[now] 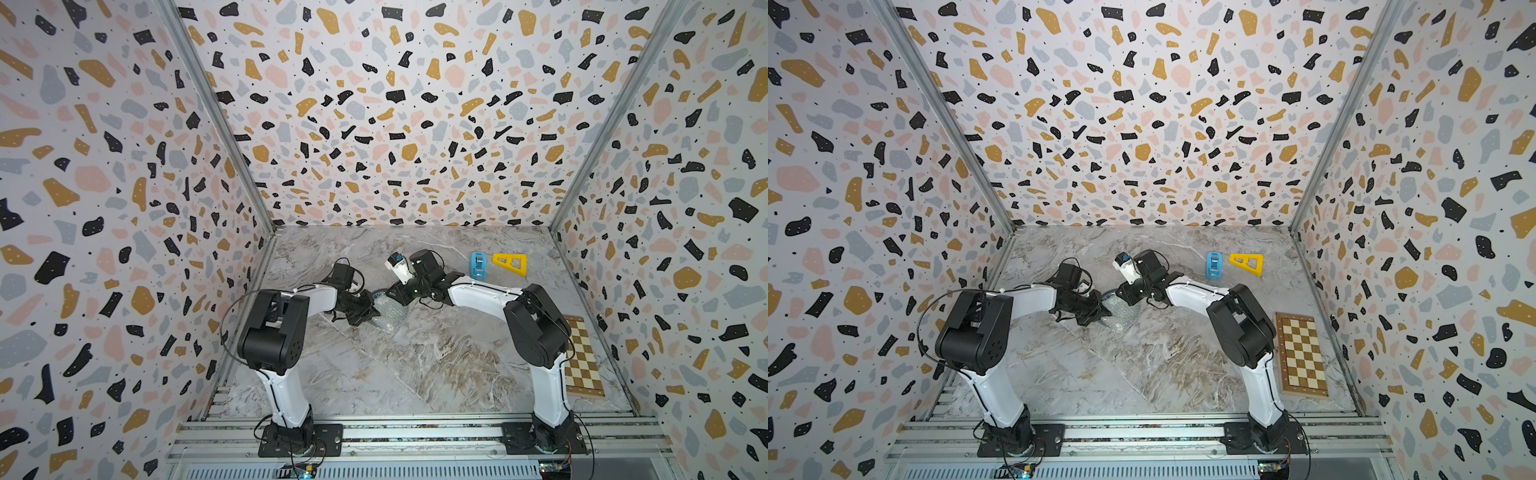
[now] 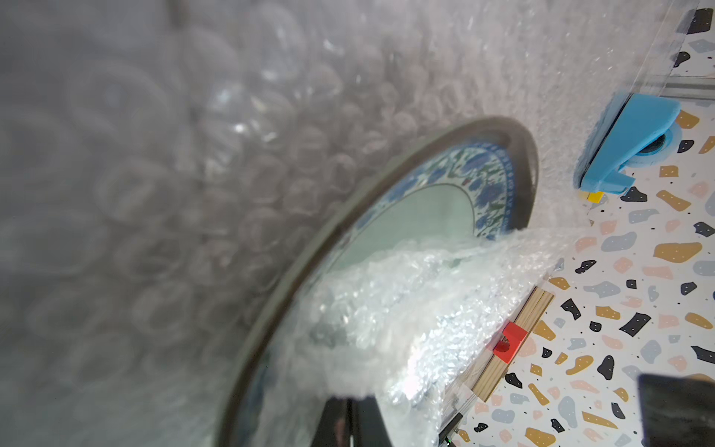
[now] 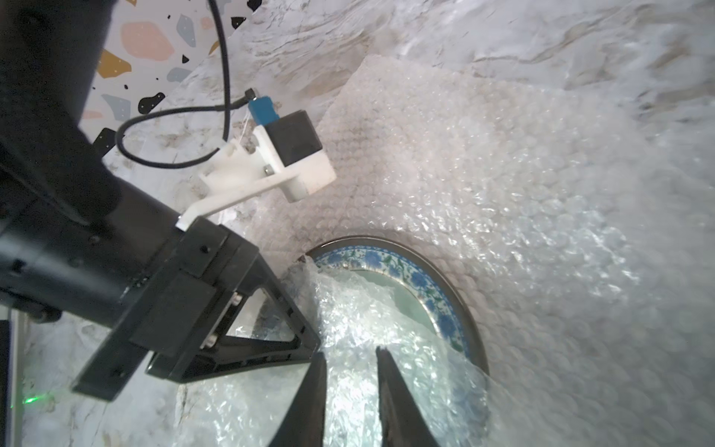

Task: Wrap dinner plates in bubble wrap
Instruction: Wrap the plate in the bubble wrap.

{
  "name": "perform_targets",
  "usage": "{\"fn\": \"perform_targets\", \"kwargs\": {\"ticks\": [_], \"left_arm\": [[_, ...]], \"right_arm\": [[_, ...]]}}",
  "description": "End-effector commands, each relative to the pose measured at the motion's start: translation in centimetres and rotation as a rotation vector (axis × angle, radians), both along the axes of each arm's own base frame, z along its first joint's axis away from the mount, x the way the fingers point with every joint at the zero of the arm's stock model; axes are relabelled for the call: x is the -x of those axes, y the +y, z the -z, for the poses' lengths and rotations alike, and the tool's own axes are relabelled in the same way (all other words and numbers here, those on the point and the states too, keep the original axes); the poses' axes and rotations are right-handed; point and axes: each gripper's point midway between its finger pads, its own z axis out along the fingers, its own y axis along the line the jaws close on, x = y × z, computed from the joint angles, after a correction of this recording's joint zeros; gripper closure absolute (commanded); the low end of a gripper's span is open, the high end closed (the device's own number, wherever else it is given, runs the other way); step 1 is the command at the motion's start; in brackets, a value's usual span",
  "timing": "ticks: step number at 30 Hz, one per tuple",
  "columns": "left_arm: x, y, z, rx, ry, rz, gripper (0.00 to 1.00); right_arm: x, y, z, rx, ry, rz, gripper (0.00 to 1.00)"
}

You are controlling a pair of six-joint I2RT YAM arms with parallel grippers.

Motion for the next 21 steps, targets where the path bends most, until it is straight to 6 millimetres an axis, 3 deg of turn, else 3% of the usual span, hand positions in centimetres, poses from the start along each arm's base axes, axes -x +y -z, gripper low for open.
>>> {"fn": "perform_targets", "kwargs": {"ticks": [1, 6, 11, 16, 21], "left_arm": [[1.1, 1.1, 2.6, -0.080, 0.052, -0.004, 0.95], [0.1, 1.4, 1.1, -0.056, 0.026, -0.016, 0.94], [-1.7, 2.4, -2.4, 0.021, -0.029, -0.050, 0.81], [-5.1, 6.1, -6.6, 0.056, -0.114, -0.154, 0.59], [-9.6, 11.4, -8.0, -0.119, -0.195, -0.228, 0.41]], "right_arm": [[0.8, 0.7, 2.4, -0.009, 0.111, 0.007, 0.79], [-0.1, 0.9, 5.2, 0.031, 0.144, 0.032, 0.82], [-0.5, 0.0, 7.6, 0.104, 0.156, 0.071, 0.82], [-0.7, -1.2, 9.1, 0.159, 0.160, 0.104, 0.82], [-0.8, -1.5, 9.5, 0.162, 0.170, 0.105, 0.82]]}}
